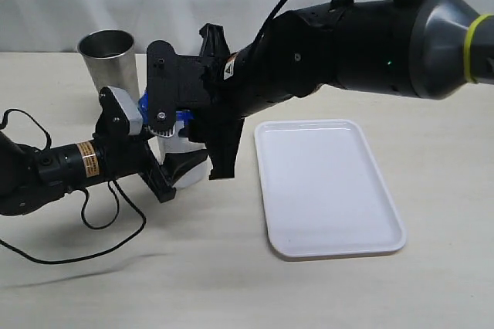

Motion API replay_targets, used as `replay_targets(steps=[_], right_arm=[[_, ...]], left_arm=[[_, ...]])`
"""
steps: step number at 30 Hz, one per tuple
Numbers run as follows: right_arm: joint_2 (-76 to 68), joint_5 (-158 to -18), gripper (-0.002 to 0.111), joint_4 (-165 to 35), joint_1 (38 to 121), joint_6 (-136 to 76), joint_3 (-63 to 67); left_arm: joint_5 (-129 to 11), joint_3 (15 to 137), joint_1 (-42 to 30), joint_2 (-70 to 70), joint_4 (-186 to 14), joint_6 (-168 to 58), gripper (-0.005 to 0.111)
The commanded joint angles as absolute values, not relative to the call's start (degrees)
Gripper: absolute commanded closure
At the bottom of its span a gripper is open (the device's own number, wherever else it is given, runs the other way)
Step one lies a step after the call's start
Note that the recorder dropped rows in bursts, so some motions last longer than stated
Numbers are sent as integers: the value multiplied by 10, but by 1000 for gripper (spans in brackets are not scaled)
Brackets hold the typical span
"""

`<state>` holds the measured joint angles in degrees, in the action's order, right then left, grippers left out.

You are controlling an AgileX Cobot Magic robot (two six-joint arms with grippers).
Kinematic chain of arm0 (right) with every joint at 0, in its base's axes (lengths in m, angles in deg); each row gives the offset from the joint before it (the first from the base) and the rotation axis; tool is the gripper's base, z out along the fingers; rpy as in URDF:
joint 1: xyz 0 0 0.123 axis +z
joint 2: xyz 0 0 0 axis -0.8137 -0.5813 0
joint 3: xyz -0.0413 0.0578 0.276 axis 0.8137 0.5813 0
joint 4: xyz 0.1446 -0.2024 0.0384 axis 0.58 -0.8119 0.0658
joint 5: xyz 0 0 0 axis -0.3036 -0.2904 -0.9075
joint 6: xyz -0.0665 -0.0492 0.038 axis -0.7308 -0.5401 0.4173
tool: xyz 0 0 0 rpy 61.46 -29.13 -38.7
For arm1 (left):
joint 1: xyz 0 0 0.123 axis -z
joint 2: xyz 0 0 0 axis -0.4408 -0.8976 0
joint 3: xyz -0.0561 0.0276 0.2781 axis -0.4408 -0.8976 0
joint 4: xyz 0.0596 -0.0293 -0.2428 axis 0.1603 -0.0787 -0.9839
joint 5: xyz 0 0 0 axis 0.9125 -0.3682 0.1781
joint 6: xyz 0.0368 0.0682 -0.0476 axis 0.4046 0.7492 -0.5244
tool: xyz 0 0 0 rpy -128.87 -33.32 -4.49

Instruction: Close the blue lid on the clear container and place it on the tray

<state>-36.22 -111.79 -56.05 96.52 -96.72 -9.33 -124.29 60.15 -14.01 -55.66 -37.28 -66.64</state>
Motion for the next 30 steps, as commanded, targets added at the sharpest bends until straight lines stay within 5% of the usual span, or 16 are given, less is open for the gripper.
replay_targets(steps=[1, 8, 17, 30], right_arm=[[-317, -1149, 59, -483, 965, -957, -87], [-236, -1186, 59, -439, 956, -914, -113], [-311, -1518, 62, -440, 905, -897, -318], [-433, -1503, 63, -523, 906, -923, -351]], left_arm=[[-1274, 600, -128, -556, -333, -498, 107], [-1275, 600, -128, -556, -325, -422, 107], [-1278, 600, -128, -556, -293, -422, 107], [-1278, 600, -128, -556, -279, -422, 107]])
